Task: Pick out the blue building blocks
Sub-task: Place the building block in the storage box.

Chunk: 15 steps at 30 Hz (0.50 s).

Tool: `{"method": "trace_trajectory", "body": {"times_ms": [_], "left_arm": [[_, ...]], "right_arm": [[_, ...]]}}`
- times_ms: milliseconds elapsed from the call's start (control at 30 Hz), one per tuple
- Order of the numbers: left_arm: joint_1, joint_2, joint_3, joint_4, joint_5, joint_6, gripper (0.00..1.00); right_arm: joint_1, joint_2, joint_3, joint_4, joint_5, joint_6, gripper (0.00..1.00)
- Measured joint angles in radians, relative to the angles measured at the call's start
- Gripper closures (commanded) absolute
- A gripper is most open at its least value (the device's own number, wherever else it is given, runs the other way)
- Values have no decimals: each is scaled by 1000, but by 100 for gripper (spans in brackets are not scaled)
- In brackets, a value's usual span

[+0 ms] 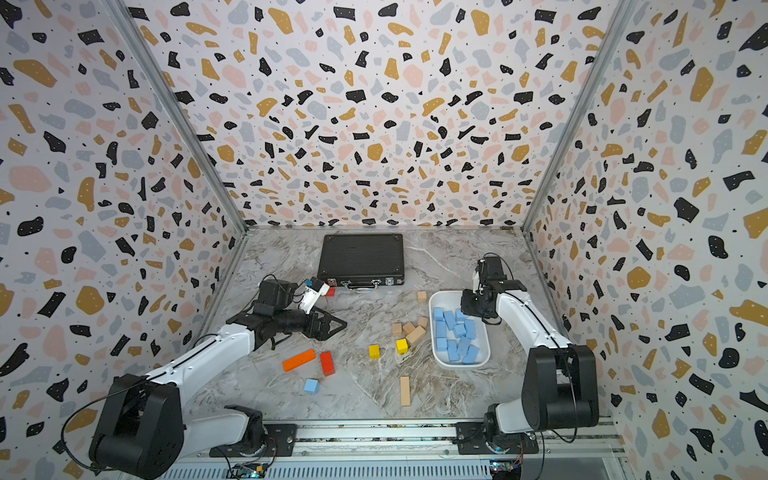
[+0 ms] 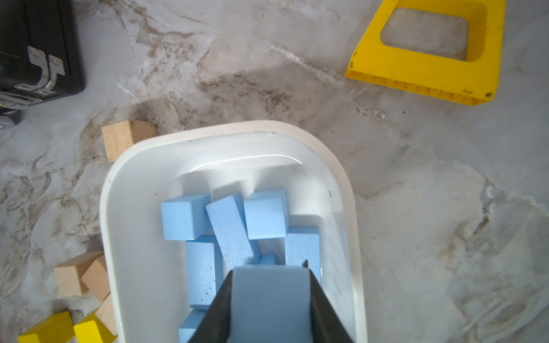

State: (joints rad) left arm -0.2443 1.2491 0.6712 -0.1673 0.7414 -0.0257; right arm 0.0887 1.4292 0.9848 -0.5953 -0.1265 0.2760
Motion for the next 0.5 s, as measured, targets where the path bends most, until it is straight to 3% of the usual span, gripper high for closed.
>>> {"method": "trace_trajectory", "body": {"times_ms": [500], "left_arm": [[0, 0, 12, -50, -43, 54, 0]], "right_arm": [[80, 110, 0, 21, -33, -60, 81]]}}
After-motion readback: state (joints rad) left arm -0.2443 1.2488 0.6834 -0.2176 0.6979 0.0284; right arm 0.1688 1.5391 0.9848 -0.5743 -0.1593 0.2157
